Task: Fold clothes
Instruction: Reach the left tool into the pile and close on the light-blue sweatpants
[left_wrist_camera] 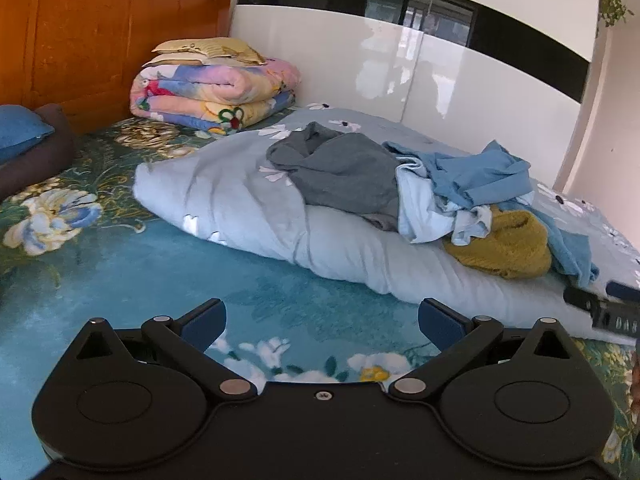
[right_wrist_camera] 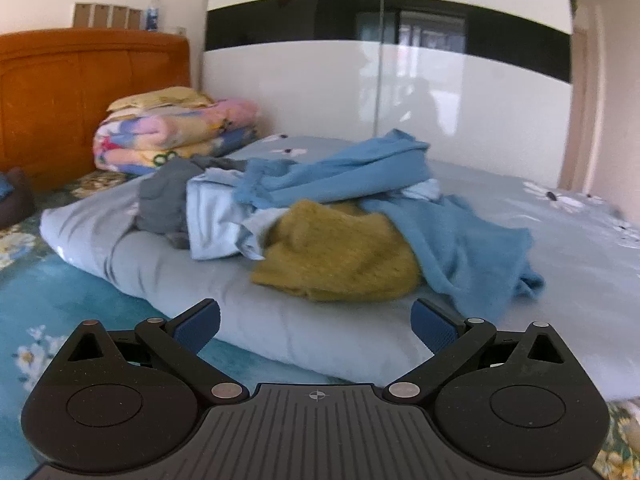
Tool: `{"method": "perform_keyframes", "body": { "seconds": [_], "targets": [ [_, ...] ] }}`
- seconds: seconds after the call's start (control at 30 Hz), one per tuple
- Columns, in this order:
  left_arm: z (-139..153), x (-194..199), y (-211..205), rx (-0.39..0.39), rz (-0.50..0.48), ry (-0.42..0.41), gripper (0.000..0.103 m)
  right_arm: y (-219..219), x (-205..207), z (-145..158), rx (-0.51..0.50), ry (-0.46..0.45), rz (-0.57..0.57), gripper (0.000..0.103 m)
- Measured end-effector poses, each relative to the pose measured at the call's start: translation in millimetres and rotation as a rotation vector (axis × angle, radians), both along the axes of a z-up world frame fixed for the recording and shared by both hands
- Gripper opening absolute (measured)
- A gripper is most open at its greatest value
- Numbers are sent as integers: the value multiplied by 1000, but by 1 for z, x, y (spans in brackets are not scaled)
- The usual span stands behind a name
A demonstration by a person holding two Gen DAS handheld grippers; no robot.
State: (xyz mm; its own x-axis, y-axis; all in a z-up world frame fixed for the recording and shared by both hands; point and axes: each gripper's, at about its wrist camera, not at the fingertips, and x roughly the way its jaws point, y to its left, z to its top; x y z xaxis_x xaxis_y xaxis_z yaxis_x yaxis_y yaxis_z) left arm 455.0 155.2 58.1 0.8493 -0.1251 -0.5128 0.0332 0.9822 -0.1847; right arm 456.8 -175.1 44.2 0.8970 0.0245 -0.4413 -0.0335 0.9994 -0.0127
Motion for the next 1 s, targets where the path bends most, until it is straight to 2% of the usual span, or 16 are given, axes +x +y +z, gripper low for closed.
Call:
{"method": "perform_keyframes", "body": {
  "seconds": [0.13,0.23,0.43,0.77,0.93,1.0],
  "targets": [
    [-3,11,-12,1,-41,-6,102,-13,-10,-15,32,15,-31,103],
    [-3,24,-29,42,-78,-13,102,-22,-6,-24,19,14,-57,103],
    [-8,62,-61,56,-166,-13,102,-41,5,-39,-5,-32,-121,103],
    [-8,147,-122,-42,-203,-3,101,-69,0,-47,-2,-60,-186,103],
    [2,185,-148,-122,-229,8,98,-72,-1,-47,24,-65,-175,103],
    [6,200,-156,-130,-224,15,98,-72,-3,-46,16,-76,-177,103]
  ]
}}
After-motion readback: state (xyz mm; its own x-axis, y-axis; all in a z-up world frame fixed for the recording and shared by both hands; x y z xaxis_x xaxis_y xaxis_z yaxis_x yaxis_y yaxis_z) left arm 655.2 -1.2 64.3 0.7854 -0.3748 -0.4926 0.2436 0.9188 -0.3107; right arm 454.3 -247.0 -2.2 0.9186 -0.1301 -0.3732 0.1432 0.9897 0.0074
